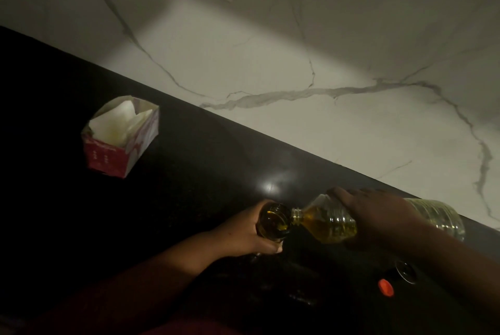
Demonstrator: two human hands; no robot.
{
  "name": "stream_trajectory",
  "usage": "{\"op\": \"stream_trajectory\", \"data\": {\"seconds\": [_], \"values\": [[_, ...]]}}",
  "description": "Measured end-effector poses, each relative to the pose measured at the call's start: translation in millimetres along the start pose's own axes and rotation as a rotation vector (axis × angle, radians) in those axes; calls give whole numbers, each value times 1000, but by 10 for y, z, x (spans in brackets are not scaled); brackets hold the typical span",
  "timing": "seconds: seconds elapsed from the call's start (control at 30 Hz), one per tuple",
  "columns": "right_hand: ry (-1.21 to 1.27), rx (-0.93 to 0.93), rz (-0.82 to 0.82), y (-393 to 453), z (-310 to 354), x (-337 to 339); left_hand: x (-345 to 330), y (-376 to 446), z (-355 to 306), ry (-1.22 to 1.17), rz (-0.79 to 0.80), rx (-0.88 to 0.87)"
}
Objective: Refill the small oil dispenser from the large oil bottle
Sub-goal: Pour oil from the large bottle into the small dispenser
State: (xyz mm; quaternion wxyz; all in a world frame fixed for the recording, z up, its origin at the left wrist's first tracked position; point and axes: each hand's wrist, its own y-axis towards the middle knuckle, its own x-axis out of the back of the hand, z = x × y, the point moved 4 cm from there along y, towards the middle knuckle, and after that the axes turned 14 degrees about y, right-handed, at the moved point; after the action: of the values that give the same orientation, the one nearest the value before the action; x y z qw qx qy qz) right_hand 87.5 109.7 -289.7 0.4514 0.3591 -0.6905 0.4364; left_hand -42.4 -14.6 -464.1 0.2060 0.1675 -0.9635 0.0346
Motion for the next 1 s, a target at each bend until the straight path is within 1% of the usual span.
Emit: {"op": "stream_trajectory", "data": {"seconds": [1.0], "values": [[-19, 8, -12, -30, 24, 27, 7, -7, -1, 6, 17, 11]]}}
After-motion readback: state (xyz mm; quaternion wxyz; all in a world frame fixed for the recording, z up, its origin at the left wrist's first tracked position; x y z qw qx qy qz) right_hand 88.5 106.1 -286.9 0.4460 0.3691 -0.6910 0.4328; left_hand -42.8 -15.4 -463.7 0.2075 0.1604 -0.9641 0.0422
